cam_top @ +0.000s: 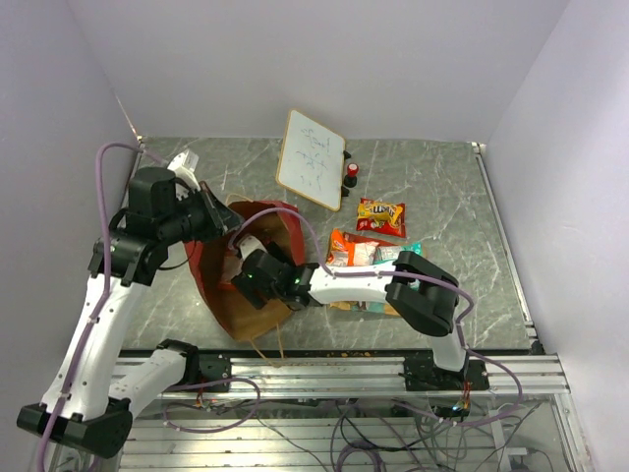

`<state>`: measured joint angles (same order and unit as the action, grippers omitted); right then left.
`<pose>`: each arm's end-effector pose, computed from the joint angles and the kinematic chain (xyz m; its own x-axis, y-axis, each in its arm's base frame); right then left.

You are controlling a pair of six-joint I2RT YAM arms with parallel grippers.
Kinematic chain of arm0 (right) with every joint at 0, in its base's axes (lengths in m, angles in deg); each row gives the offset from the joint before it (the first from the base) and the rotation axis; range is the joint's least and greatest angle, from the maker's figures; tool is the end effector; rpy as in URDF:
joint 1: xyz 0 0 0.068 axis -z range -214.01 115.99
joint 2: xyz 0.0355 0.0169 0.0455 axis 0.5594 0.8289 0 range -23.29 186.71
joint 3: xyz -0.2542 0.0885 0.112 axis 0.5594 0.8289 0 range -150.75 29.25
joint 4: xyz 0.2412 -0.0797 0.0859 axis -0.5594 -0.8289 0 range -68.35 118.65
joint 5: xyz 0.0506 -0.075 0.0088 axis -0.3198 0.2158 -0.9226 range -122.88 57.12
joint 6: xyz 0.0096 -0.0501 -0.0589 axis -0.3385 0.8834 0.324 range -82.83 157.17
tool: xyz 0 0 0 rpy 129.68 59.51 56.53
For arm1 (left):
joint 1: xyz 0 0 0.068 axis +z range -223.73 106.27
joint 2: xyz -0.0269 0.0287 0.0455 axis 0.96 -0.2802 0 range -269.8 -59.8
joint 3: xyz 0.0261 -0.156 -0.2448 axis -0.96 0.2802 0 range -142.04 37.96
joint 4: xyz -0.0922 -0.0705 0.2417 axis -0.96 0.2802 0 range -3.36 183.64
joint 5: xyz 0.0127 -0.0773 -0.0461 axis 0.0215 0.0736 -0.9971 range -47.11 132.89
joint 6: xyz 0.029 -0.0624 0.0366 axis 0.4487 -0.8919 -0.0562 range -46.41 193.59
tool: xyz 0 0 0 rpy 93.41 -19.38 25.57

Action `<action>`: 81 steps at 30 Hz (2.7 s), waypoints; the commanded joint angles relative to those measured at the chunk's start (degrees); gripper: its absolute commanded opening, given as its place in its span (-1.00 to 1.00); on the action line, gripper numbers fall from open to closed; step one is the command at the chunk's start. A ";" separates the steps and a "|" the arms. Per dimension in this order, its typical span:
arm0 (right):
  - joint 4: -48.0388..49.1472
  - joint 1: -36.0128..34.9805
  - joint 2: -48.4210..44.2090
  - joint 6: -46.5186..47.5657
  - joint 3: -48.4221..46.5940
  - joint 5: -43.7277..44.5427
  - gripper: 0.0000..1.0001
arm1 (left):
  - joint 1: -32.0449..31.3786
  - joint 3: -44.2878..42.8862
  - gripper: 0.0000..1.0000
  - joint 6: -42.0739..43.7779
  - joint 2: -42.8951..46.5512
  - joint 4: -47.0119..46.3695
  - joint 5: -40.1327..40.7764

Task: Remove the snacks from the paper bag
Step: Take out the snack from the paper bag.

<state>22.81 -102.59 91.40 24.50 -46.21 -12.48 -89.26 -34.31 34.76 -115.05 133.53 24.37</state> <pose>0.1925 0.4271 0.1614 -0.4239 -0.5177 -0.7431 -0.7069 0.7021 -0.0859 0.1880 -0.0742 0.4091 -0.6994 -0.4226 -0.5764 0.1037 0.7379 -0.6669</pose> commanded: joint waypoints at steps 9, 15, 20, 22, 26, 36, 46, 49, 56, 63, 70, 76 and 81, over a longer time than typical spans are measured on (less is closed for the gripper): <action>7.46 0.71 6.60 -6.88 0.42 1.23 0.25 | -0.27 7.23 -0.86 -1.89 7.11 -2.86 -7.57; 6.70 0.71 5.11 -3.09 -0.29 2.75 -0.69 | -0.29 4.88 -0.86 0.13 6.79 1.46 -4.24; 10.10 -0.52 -2.88 2.82 2.74 2.30 -0.91 | -0.29 4.50 -0.86 0.86 6.63 2.43 -2.36; 11.12 -1.47 -5.86 5.49 4.24 2.71 -1.00 | -0.29 4.51 -0.86 0.93 6.77 2.85 -1.33; 11.84 -3.78 -12.01 9.14 8.00 3.05 -1.00 | -0.29 4.10 -0.86 1.49 6.82 3.68 0.72; 15.26 -8.01 -21.77 11.37 12.27 5.19 -1.00 | -0.24 6.38 -0.86 1.52 8.78 1.35 0.21; 11.93 -12.05 -29.48 14.87 11.07 7.65 -1.00 | -0.29 5.53 -0.86 1.47 9.33 2.33 4.09; 10.36 -12.57 -31.77 15.11 11.23 9.19 -1.00 | -0.27 2.84 -0.86 1.61 6.21 4.01 5.54; 11.81 -12.62 -35.16 16.62 12.96 10.82 -1.00 | -0.28 -2.52 -0.86 -0.93 -0.10 4.96 8.01; 10.70 -12.69 -35.62 16.25 9.38 10.82 -1.00 | -0.28 -6.40 -0.86 -0.47 -6.30 5.80 6.50; 5.72 -12.70 -38.26 19.88 3.86 16.19 -1.00 | -0.29 -9.04 -0.86 1.66 -6.16 5.44 6.62; -0.43 -12.67 -41.90 26.19 -4.52 22.71 -1.00 | -0.28 -11.58 -0.86 3.03 -7.28 6.97 9.38; 0.31 -12.62 -44.40 34.18 -7.35 28.18 -1.00 | -0.27 -12.85 -0.86 2.77 -9.78 9.16 12.16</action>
<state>21.76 -115.35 49.72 50.49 -50.89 8.79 -89.83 -45.16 36.36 -122.85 140.26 33.00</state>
